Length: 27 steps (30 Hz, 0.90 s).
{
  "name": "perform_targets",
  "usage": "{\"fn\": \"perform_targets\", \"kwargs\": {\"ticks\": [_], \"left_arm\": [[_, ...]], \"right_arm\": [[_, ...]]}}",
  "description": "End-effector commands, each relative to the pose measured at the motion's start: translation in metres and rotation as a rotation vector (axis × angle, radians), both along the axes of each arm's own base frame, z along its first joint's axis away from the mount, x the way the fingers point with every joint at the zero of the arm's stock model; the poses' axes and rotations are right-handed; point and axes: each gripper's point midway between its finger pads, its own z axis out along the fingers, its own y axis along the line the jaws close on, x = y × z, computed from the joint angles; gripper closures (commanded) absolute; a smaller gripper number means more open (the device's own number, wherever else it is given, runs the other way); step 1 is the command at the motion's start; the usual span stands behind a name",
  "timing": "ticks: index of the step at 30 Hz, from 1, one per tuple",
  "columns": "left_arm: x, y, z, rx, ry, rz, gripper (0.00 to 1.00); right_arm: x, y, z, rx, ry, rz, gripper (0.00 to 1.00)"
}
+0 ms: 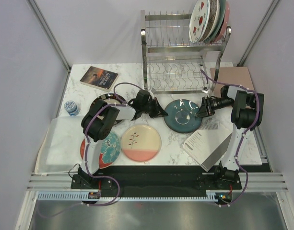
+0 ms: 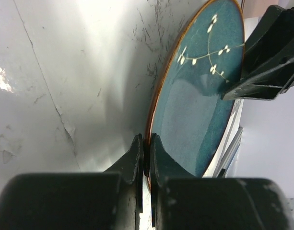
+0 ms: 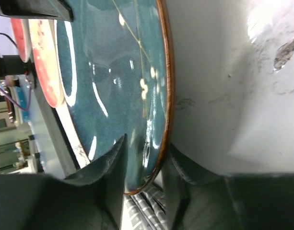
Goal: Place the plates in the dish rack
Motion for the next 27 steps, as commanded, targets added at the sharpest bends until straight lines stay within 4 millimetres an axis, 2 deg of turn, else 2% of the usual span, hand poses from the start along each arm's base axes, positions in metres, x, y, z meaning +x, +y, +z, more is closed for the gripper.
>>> {"fn": "perform_targets", "kwargs": {"ticks": [1, 3, 6, 9, 10, 11, 12, 14, 15, 16, 18, 19, 20, 21, 22, 23, 24, 25, 26, 27], "left_arm": [[-0.006, -0.006, -0.009, 0.034, -0.041, -0.038, 0.98], [-0.006, -0.005, -0.010, 0.035, -0.040, -0.041, 0.98], [-0.007, -0.005, -0.009, 0.034, -0.042, -0.041, 0.98], [-0.007, -0.005, -0.008, 0.037, -0.048, -0.044, 0.98], [-0.008, -0.005, -0.006, 0.035, -0.050, -0.050, 0.98], [-0.008, -0.004, -0.005, 0.038, -0.055, -0.056, 0.94], [-0.005, -0.001, 0.003, 0.038, -0.067, -0.051, 0.74], [-0.003, 0.014, 0.011, 0.047, -0.085, -0.057, 0.58], [-0.002, 0.019, 0.019, 0.043, -0.099, -0.065, 0.44], [-0.002, 0.025, 0.036, 0.028, -0.118, -0.080, 0.40], [0.003, 0.053, 0.046, 0.058, -0.135, -0.083, 0.32], [0.004, 0.063, 0.070, 0.045, -0.177, -0.085, 0.31], [0.006, 0.087, 0.068, 0.080, -0.178, -0.069, 0.30], [0.007, 0.098, 0.076, 0.085, -0.204, -0.061, 0.30], [0.007, 0.107, 0.104, 0.070, -0.278, -0.058, 0.29], [0.010, 0.124, 0.109, 0.098, -0.329, -0.056, 0.29], [0.008, 0.132, 0.120, 0.111, -0.369, -0.060, 0.28], [0.003, 0.138, 0.126, 0.123, -0.386, -0.073, 0.28], [0.000, 0.143, 0.146, 0.134, -0.480, -0.102, 0.28], [-0.005, 0.148, 0.151, 0.149, -0.499, -0.113, 0.27]], "right_arm": [[0.012, 0.031, 0.014, 0.092, -0.047, -0.017, 0.53], [0.016, 0.033, 0.013, 0.096, -0.045, -0.052, 0.53], [0.019, 0.034, 0.009, 0.096, -0.039, -0.085, 0.63], [0.019, 0.037, 0.005, 0.088, -0.031, -0.086, 0.83], [0.020, 0.036, 0.008, 0.085, -0.043, -0.087, 0.98], [0.022, 0.036, 0.011, 0.078, -0.055, -0.087, 1.00], [0.023, 0.033, 0.013, 0.056, -0.065, -0.088, 1.00], [0.026, 0.029, 0.032, 0.034, -0.111, -0.091, 1.00], [0.026, 0.026, 0.039, 0.028, -0.126, -0.090, 1.00], [0.030, 0.023, 0.055, 0.017, -0.167, -0.085, 1.00], [0.019, 0.023, 0.074, 0.010, -0.148, -0.065, 1.00], [0.022, 0.021, 0.092, -0.003, -0.210, -0.043, 1.00], [0.015, 0.021, 0.101, -0.011, -0.197, -0.039, 1.00], [0.015, 0.020, 0.111, -0.023, -0.217, -0.037, 1.00], [0.017, 0.017, 0.131, -0.053, -0.277, -0.036, 1.00], [0.013, 0.016, 0.142, -0.067, -0.279, -0.037, 1.00], [0.012, 0.015, 0.153, -0.082, -0.298, -0.034, 1.00], [0.013, 0.013, 0.177, -0.100, -0.360, -0.033, 1.00], [0.005, 0.012, 0.187, -0.123, -0.353, -0.023, 1.00], [0.002, 0.015, 0.198, -0.140, -0.369, -0.013, 1.00]]}}
